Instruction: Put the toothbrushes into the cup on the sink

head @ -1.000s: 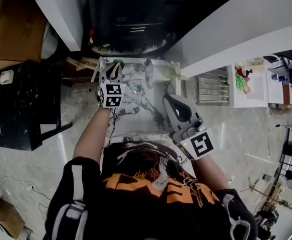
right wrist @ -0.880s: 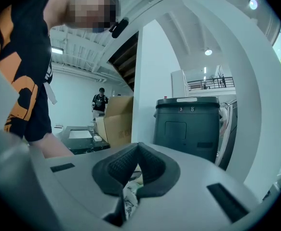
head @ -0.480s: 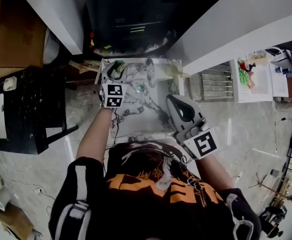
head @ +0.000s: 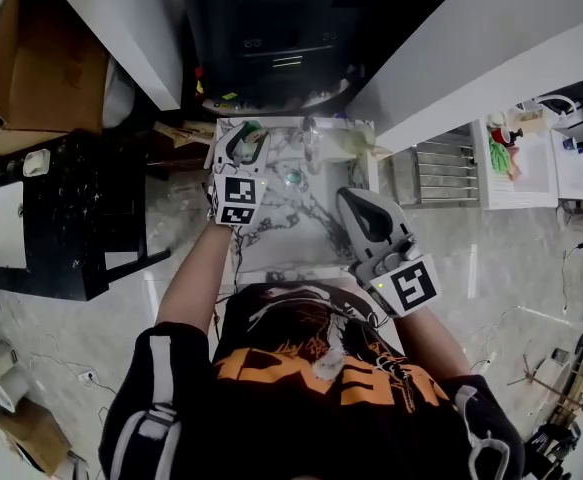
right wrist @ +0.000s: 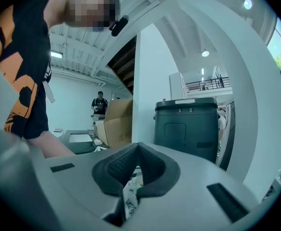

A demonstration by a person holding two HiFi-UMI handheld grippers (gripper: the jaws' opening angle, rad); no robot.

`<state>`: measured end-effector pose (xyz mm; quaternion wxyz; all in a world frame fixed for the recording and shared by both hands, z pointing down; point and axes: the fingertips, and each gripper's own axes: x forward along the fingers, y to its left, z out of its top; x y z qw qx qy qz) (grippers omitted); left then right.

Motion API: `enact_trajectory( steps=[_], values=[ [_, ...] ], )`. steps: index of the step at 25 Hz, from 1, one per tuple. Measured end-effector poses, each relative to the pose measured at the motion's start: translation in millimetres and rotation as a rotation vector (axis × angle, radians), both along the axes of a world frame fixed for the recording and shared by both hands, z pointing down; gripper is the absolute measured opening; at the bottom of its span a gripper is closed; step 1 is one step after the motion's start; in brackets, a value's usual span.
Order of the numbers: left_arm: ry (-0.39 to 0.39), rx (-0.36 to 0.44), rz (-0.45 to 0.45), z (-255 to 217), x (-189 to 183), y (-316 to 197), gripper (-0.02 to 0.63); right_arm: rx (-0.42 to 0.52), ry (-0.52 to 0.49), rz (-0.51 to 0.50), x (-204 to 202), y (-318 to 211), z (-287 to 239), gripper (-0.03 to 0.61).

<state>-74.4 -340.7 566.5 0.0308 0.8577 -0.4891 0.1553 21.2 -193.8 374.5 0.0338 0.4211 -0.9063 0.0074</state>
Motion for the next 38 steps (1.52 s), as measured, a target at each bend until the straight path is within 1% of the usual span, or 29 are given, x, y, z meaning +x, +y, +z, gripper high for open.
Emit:
enact_trajectory(
  steps=[3, 6, 8, 10, 13, 14, 19, 23, 25, 28, 31, 35, 38],
  values=[
    [-0.005, 0.024, 0.029, -18, 6, 9, 0.201, 0.01, -0.024, 0.0, 3, 3, -3, 0.014],
    [-0.012, 0.07, 0.049, -43, 10, 21, 0.201, 0.018, -0.05, 0.002, 8, 6, -4, 0.014],
    [-0.001, 0.096, 0.057, -64, 12, 34, 0.199, 0.022, -0.065, 0.005, 13, 9, -5, 0.014],
    [0.027, 0.115, 0.07, -89, 15, 52, 0.189, 0.031, -0.083, 0.008, 19, 11, -9, 0.014],
    [0.079, 0.158, 0.087, -133, 21, 86, 0.11, 0.053, -0.111, 0.016, 32, 16, -19, 0.014],
    [0.095, 0.172, 0.088, -145, 24, 97, 0.1, 0.061, -0.121, 0.019, 37, 18, -21, 0.014],
    [0.158, 0.219, 0.108, -191, 48, 146, 0.081, 0.074, -0.153, 0.02, 59, 32, -28, 0.014],
    [0.214, 0.223, 0.14, -223, 77, 178, 0.069, 0.079, -0.166, 0.01, 75, 44, -33, 0.014],
    [0.227, 0.221, 0.158, -233, 91, 193, 0.064, 0.088, -0.173, 0.003, 79, 53, -38, 0.014],
    [0.217, 0.216, 0.164, -237, 109, 210, 0.049, 0.102, -0.18, -0.012, 87, 67, -45, 0.014],
    [0.206, 0.202, 0.147, -236, 121, 220, 0.034, 0.108, -0.189, -0.028, 97, 80, -49, 0.014],
    [0.223, 0.187, 0.111, -236, 129, 228, 0.023, 0.11, -0.183, -0.036, 110, 91, -48, 0.014],
    [0.233, 0.193, 0.105, -237, 136, 231, 0.023, 0.116, -0.176, -0.041, 115, 95, -48, 0.014]
  ],
)
